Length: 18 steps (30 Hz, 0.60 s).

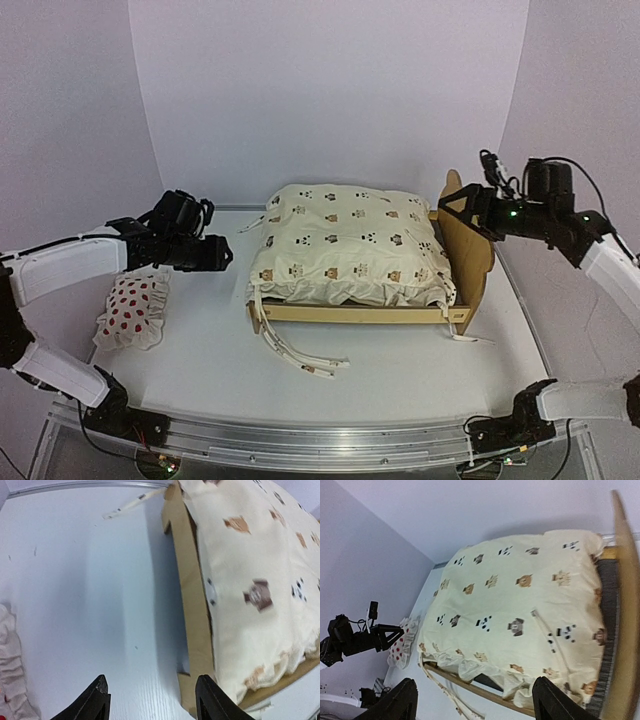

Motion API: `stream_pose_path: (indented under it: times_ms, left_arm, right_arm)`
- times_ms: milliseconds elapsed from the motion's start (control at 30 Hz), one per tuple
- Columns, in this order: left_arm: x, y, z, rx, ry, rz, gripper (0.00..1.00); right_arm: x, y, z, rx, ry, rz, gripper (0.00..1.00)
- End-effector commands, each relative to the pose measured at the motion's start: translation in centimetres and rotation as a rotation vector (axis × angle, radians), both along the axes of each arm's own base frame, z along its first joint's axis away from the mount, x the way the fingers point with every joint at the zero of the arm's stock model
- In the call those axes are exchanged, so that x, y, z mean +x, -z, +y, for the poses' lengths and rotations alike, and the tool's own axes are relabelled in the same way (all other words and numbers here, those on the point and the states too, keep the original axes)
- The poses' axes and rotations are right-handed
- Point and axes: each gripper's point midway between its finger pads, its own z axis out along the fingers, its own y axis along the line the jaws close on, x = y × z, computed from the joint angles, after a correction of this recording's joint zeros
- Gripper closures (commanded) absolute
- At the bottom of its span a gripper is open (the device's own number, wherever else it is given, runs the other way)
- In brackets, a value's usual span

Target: Set up the pet bed

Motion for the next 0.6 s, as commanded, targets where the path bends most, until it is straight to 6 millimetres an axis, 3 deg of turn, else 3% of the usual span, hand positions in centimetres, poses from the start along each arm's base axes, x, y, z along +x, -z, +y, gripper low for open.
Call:
stream_pose_path:
  times_ms: [0, 133, 300, 400, 567]
  left_arm:
    - [-5.8, -0.1, -3.0, -0.040, 0.129, 0.055, 0.43]
    - [-9.3, 0.9, -4.9, -0.079, 0.224, 0.119, 0.50]
    - [-12.6, 3.4, -6.7, -0.132, 0.331, 0.206, 0.53]
    - [-13.6, 5.2, -7.3, -0.143, 0.371, 0.243, 0.53]
    - [-14.0, 6.9, -8.2, -0.172, 0.405, 0.255, 0.54]
  right_arm:
    - [-0.2, -0.7, 7.6, 0.005, -0.247, -0.038, 0.21]
    - [-1.0, 1.0, 14.3, -0.104, -0.398, -0.055, 0.22]
    - [-1.4, 3.6, 20.5, -0.214, -0.512, -0.063, 0.22]
    - [-1.5, 5.0, 23.0, -0.266, -0.553, -0.058, 0.22]
    - [-0.9, 7.0, 24.4, -0.293, -0.550, -0.023, 0.23]
